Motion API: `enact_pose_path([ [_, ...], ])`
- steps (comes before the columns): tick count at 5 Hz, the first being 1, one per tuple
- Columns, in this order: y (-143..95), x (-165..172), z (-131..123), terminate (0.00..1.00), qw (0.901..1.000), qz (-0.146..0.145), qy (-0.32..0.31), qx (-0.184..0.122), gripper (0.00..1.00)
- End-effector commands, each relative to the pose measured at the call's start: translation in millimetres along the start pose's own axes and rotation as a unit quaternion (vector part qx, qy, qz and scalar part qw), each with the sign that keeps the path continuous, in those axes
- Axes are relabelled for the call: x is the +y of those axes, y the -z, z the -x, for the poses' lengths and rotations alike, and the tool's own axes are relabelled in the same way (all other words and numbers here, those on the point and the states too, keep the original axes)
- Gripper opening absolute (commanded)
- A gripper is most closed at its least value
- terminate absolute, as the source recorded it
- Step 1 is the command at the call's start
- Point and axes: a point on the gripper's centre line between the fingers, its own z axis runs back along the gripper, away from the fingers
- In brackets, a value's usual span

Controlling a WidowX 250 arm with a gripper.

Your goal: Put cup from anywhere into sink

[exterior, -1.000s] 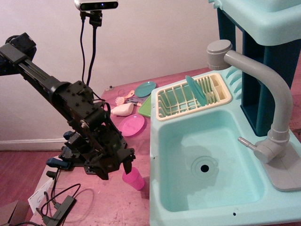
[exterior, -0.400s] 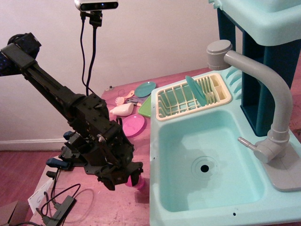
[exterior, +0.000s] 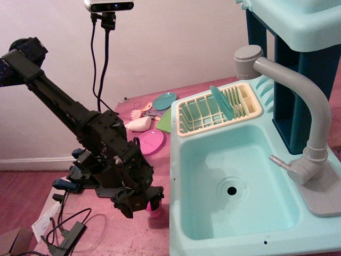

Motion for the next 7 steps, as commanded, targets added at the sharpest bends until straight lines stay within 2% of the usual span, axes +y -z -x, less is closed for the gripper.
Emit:
enact_pose_path([
  [1,-6.6,2.2,1.8,0.00,0.9998,-0.018,-0.004,-0.013,1.00],
  [2,-20.0,8.6,1.0,0.00,0.9991,-0.037,0.002,0.022,0.00],
  [3,-28.8,10.7,-0.9,0.00,0.9989,-0.039,0.005,0.023,0.00],
  [5,-29.1,7.1,-2.1,0.00,0.9990,-0.039,0.012,0.019,0.00],
  [6,-39.5,2.8,4.5,0.00,0.9991,-0.034,0.011,0.022,0.00],
  [7,-78.0,-6.8,25.0,0.00,0.9985,-0.044,-0.008,0.032,0.00],
])
